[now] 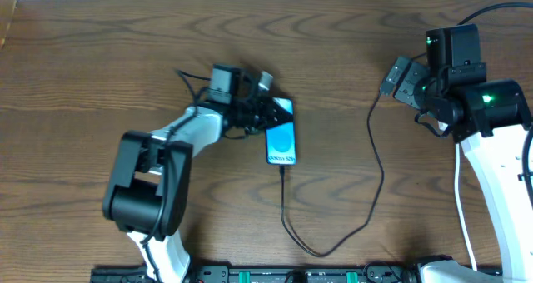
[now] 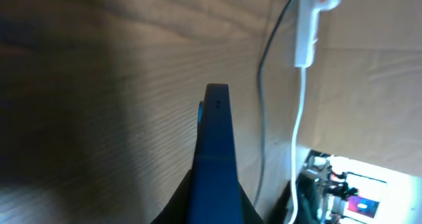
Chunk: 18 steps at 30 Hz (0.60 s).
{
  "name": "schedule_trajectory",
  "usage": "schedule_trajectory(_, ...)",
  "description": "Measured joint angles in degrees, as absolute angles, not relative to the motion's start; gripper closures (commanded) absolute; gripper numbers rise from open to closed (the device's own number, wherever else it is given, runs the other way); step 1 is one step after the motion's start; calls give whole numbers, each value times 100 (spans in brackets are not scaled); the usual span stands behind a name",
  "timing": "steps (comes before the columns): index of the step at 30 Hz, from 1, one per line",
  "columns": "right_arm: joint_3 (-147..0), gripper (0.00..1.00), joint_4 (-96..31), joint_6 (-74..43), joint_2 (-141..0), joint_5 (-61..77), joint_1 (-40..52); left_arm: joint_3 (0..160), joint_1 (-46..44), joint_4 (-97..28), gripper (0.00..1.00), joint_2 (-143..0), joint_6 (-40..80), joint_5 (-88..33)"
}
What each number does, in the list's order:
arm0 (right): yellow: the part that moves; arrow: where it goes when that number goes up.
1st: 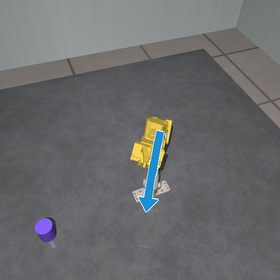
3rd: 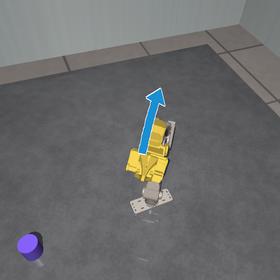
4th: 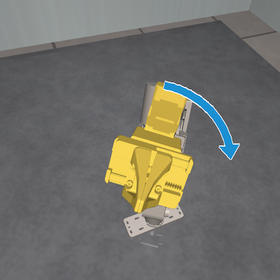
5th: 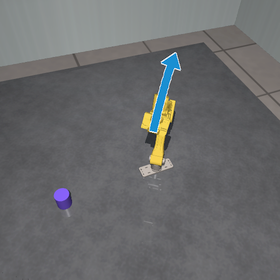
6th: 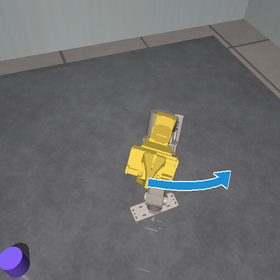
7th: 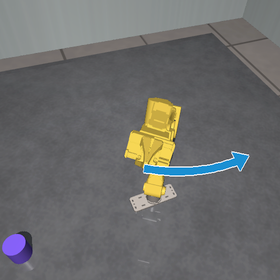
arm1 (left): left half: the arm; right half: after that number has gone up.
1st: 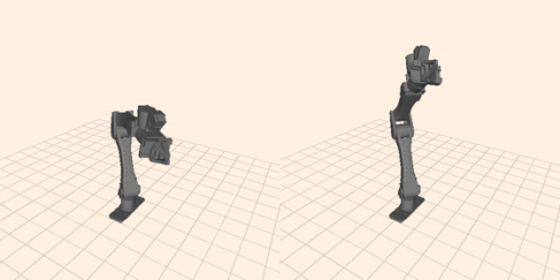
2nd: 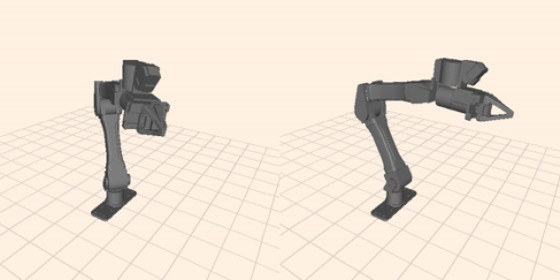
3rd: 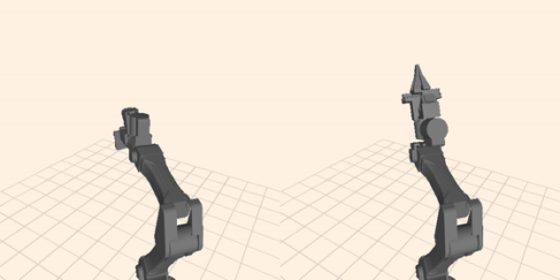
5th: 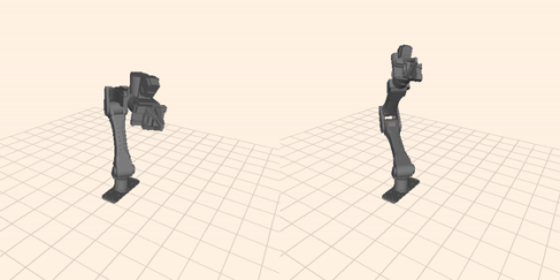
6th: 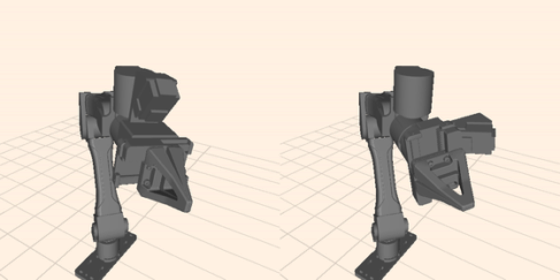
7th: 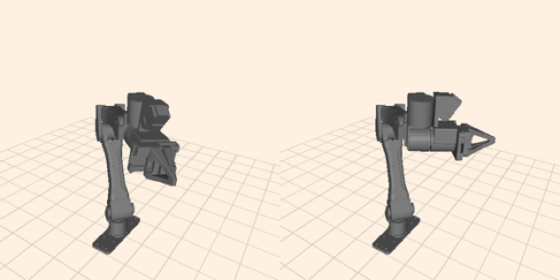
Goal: Plug charger to phone and switch on socket
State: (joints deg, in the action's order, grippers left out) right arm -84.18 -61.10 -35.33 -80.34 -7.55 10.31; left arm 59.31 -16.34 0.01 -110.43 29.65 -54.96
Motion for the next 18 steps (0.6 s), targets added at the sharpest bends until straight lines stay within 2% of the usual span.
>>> schedule_trajectory(10, -8418, 6, -6281, -3531, -8256, -755, 1031, 5931, -2198, -8, 92, -11133, 2950, -4504)
schedule_trajectory(18, -8418, 6, -6289, -3531, -8399, -755, 1031, 5931, -2460, -62, 93, -11133, 2950, -4053)
